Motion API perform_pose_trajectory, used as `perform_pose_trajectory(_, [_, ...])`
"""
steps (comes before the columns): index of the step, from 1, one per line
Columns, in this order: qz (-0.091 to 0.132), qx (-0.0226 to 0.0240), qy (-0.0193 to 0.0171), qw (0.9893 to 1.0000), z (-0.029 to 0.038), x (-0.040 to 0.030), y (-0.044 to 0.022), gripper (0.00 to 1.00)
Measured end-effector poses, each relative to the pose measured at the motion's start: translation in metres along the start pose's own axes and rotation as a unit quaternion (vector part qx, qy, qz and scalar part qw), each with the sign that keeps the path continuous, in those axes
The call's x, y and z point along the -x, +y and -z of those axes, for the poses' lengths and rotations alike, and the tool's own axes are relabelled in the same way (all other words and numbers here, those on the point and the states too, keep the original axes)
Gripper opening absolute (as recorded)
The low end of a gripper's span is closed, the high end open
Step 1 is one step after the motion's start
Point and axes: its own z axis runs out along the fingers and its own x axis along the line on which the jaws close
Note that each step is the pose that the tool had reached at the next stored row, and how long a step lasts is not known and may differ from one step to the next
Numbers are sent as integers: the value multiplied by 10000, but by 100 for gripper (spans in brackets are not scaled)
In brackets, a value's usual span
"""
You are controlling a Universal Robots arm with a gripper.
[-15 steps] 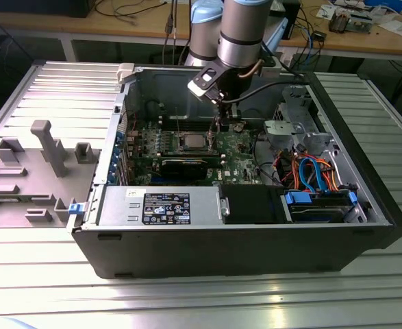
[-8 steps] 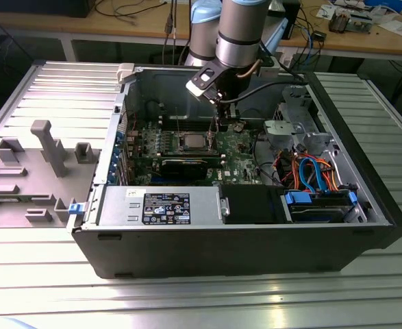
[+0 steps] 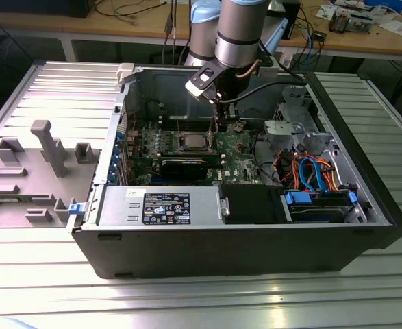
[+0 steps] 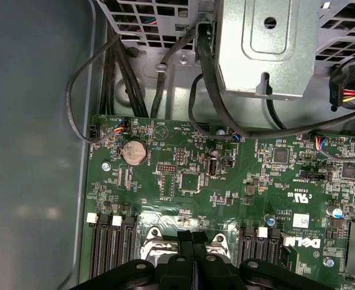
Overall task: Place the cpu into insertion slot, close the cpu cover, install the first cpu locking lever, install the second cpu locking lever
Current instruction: 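Close the cpu cover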
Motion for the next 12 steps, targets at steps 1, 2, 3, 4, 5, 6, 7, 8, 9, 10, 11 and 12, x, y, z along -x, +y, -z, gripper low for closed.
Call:
perform_pose_trajectory(1, [0,0,0,10000,0,0,-2,11])
perform_pose_trajectory(2, [0,0,0,10000,0,0,-5,11])
perform_pose_trajectory(3, [0,0,0,10000,-1,0,-6,11])
perform_pose_trajectory(4, [0,0,0,10000,-2,-1,-7,11])
perform_pose_trajectory(5, [0,0,-1,10000,-2,-1,-8,11])
perform_pose_trajectory(6, [0,0,0,10000,-2,-1,-10,11])
perform_pose_trajectory(7, [0,0,0,10000,-3,-1,-12,11])
perform_pose_trajectory(8, [0,0,0,10000,-3,-1,-13,11])
perform_pose_trajectory(9, [0,0,-1,10000,-3,-1,-14,11])
perform_pose_trajectory(10, [0,0,0,10000,-4,-1,-16,11])
perform_pose_trajectory(11, [0,0,0,10000,-5,-2,-18,11])
perform_pose_trajectory(12, [0,0,0,10000,-5,-2,-19,11])
